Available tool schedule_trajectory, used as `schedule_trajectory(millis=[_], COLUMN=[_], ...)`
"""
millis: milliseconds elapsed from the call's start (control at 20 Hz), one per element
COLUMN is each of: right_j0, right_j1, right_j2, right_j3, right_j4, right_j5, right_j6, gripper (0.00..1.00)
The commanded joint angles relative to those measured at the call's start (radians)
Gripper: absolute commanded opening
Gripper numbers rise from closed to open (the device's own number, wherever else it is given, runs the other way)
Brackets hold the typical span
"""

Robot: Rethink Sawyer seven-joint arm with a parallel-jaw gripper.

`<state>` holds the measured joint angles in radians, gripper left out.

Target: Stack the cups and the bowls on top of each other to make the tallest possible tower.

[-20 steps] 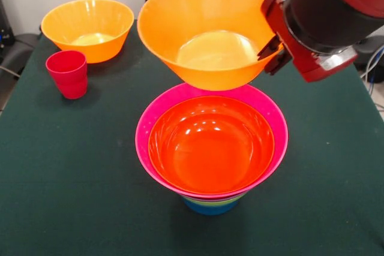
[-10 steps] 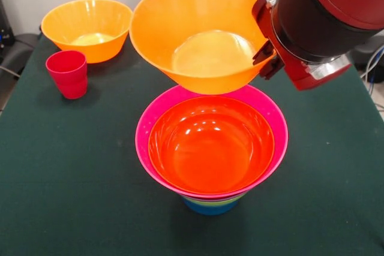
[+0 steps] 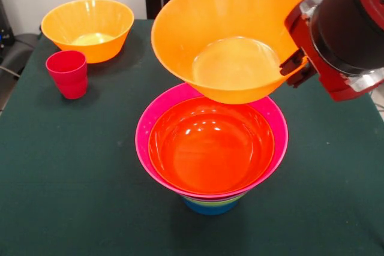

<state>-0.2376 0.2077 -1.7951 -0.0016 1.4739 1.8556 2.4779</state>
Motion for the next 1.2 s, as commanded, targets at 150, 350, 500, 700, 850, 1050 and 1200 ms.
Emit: schedule_trajectory(millis=[150, 350, 500, 700, 850, 1050, 1200], right_j0=[0.033, 0.053, 0.077, 0.094, 0.108, 0.123, 0.133], right_j1=[-0.019, -0.017, -0.007, -0.002, 0.003, 0.007, 0.004], right_j2=[-0.089, -0.001, 0.110, 0.189, 0.259, 0.340, 0.383], right_j3=[0.006, 0.007, 0.013, 0.023, 0.033, 0.051, 0.061], right_j4=[-0.003, -0.091, -0.193, -0.273, -0.343, -0.417, -0.456], right_j5=[-0.054, -0.061, -0.076, -0.096, -0.119, -0.139, -0.147], right_j6=[-0.242, -0.239, -0.230, -0.233, -0.237, -0.240, -0.240], gripper=[0.00, 0.00, 0.00, 0.00, 0.00, 0.00, 0.00])
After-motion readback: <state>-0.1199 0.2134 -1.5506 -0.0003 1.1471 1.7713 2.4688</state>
